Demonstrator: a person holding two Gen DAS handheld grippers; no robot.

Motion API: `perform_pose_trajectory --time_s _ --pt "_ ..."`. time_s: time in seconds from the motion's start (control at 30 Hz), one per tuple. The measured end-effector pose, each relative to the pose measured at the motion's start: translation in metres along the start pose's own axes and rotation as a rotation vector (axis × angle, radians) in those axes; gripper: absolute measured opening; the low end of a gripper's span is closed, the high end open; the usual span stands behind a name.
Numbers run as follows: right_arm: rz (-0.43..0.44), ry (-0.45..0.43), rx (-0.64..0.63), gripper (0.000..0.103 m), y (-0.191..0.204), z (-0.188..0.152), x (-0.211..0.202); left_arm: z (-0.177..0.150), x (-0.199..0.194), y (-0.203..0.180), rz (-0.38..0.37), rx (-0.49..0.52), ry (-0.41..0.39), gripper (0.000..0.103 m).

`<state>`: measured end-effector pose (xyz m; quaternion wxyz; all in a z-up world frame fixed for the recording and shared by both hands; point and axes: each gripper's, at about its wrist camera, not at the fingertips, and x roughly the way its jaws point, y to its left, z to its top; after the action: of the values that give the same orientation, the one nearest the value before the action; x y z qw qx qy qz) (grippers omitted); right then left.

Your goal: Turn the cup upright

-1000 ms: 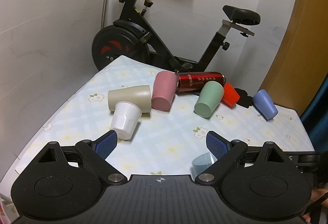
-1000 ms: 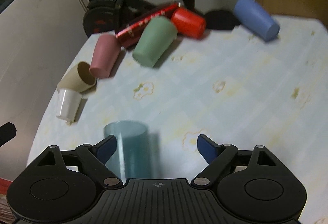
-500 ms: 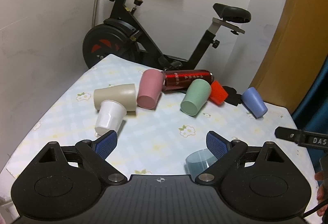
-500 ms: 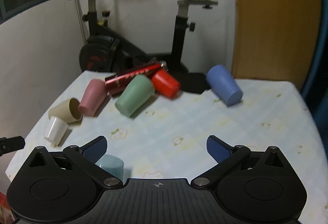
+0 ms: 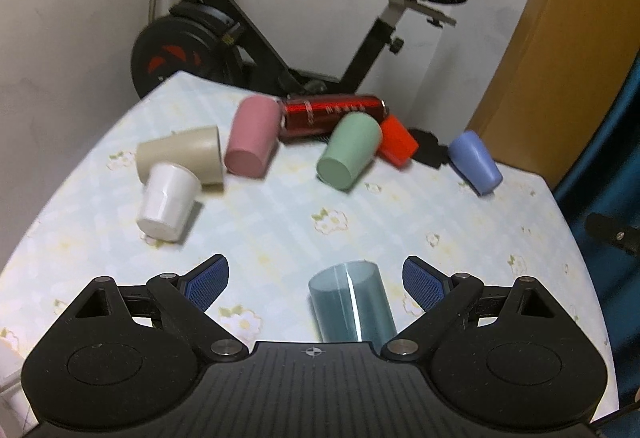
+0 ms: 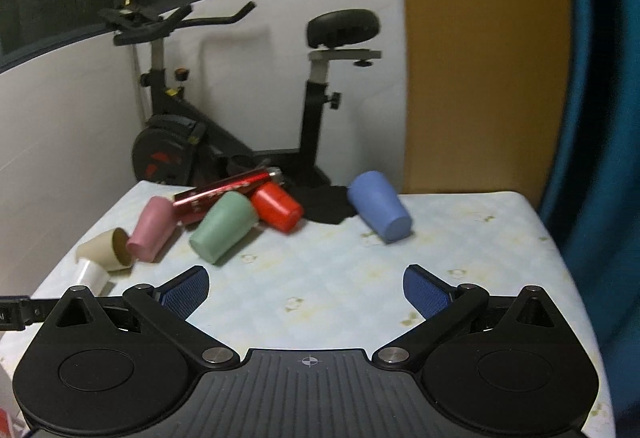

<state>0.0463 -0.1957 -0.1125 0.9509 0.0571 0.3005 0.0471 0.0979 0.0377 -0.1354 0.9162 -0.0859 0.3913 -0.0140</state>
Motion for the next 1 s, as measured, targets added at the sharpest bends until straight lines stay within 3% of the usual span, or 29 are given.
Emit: perform_pose_trajectory --time_s 0.37,0.7,1.0 --pt "-0.05 -0.015 0.038 0.103 -0.026 -0.006 0.002 -0.005 0.065 -0.018 -0.055 -0.009 0.177 0.095" --pt "-0.052 0.006 0.053 0.103 -0.035 -0.01 0.011 -0.008 0.121 -0.014 -0.046 -0.094 0.323 0.094" --pt "-0.051 0.032 0.07 0.103 -0.039 -0.015 0.017 -0.011 0.148 -0.014 -0.047 -0.109 0.385 0.089"
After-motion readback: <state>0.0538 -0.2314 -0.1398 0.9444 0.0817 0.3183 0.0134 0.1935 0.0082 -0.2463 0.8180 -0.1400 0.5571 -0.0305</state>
